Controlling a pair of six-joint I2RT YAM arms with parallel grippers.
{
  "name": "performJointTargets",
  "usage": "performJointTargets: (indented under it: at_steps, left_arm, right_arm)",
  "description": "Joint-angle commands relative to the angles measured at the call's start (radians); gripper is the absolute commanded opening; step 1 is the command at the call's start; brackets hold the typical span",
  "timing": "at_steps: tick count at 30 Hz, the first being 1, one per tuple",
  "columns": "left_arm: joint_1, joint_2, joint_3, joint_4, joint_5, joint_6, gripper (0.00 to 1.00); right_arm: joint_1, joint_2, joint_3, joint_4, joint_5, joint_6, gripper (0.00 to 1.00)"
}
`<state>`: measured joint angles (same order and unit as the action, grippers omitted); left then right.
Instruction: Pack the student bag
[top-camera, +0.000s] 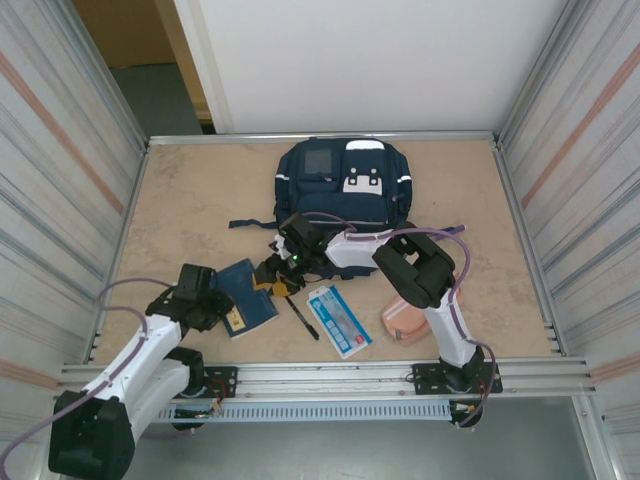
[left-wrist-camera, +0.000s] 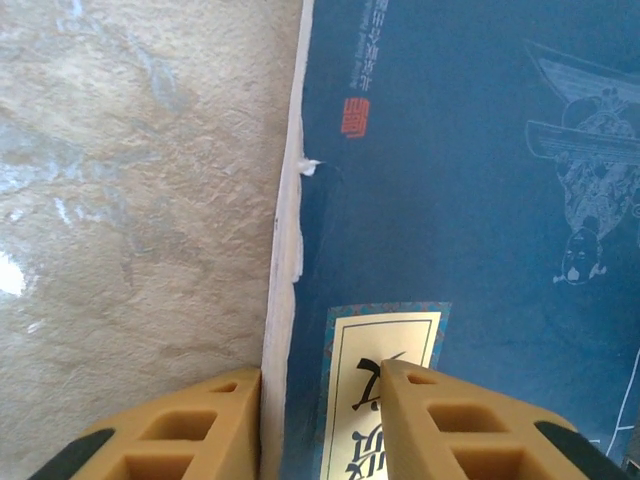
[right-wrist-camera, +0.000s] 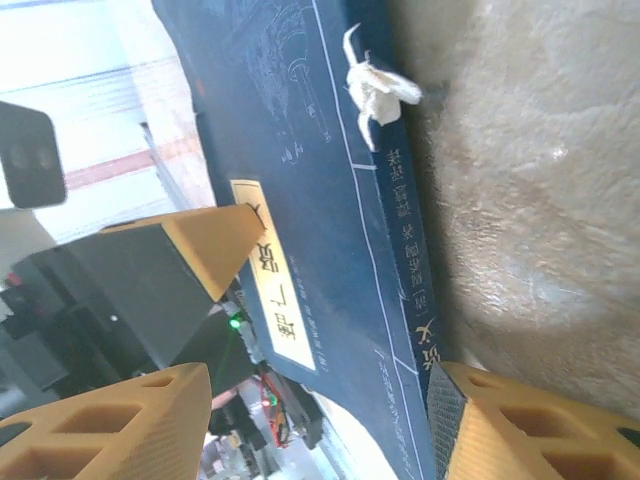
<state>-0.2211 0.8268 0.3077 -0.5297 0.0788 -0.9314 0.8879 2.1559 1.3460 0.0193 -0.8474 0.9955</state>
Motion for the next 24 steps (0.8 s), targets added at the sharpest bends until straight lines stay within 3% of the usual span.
performJointTargets:
  at_steps: [1, 8, 17, 24]
  left_arm:
    - [-0.008, -0.011, -0.054, 0.14, 0.182, -0.018, 0.32]
    - [0.026, -0.073, -0.09, 0.147, 0.223, -0.024, 0.31]
    - [0.032, -0.037, -0.091, 0.2, 0.282, 0.023, 0.3]
    - [0.032, 0.076, -0.08, 0.257, 0.344, 0.032, 0.28]
  right_arm:
    - [0.041, 0.013, 0.012, 0.199, -0.123, 0.061, 0.57]
    - [0.062, 0.016, -0.005, 0.246, -0.158, 0.02, 0.52]
    - [0.088, 0.043, 0.094, -0.225, -0.007, -0.294, 0.48]
    - [0.107, 0.048, 0.103, -0.248, 0.022, -0.286, 0.47]
